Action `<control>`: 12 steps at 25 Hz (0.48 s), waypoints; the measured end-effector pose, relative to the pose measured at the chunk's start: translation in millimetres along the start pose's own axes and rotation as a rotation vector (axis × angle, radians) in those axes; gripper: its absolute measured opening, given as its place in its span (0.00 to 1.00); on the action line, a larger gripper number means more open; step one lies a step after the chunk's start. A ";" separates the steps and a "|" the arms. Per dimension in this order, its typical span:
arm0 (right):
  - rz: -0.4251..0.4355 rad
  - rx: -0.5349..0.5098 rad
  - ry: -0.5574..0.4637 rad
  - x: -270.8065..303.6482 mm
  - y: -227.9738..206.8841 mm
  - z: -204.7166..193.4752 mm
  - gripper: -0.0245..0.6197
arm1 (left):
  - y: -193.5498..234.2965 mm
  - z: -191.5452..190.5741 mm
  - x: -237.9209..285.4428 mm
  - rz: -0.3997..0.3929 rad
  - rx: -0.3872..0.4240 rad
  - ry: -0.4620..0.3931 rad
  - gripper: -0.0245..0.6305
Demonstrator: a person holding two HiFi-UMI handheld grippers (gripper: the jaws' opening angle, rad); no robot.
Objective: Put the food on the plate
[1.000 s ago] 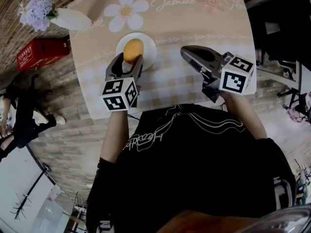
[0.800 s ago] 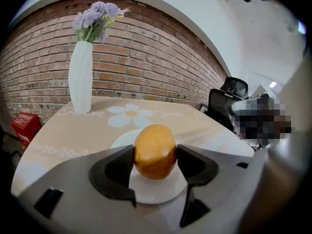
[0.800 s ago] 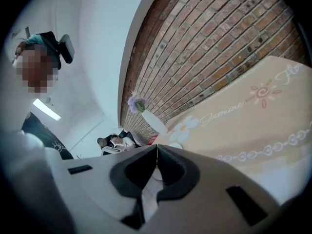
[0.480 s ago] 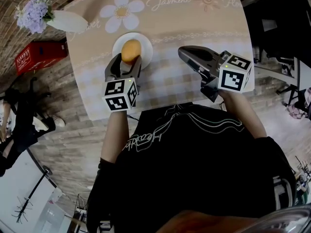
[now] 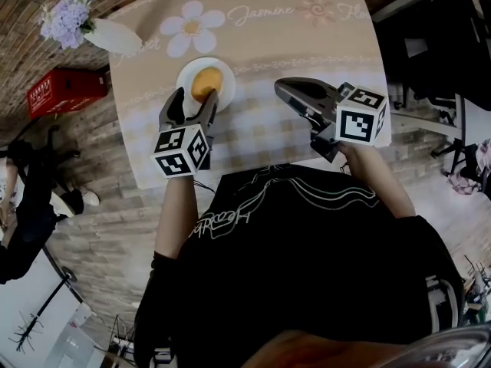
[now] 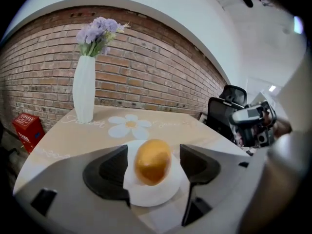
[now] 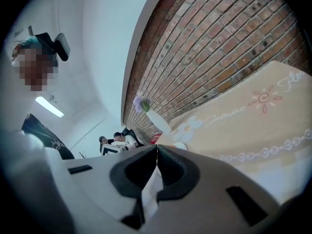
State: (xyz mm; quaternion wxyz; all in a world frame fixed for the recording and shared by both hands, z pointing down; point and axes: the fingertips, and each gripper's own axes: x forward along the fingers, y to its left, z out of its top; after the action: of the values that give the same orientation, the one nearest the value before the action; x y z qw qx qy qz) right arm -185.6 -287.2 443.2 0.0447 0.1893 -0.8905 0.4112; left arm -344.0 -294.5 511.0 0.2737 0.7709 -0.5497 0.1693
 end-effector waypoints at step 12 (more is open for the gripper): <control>0.073 -0.054 -0.077 -33.5 41.6 25.5 0.03 | -59.4 69.7 -82.3 -0.142 -0.169 -0.213 0.37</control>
State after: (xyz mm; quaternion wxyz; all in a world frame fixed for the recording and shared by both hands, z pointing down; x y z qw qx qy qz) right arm -168.2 -271.7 388.8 0.0005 0.1713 -0.9086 0.3809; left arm -318.8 -260.2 395.4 0.2889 0.7956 -0.5321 0.0200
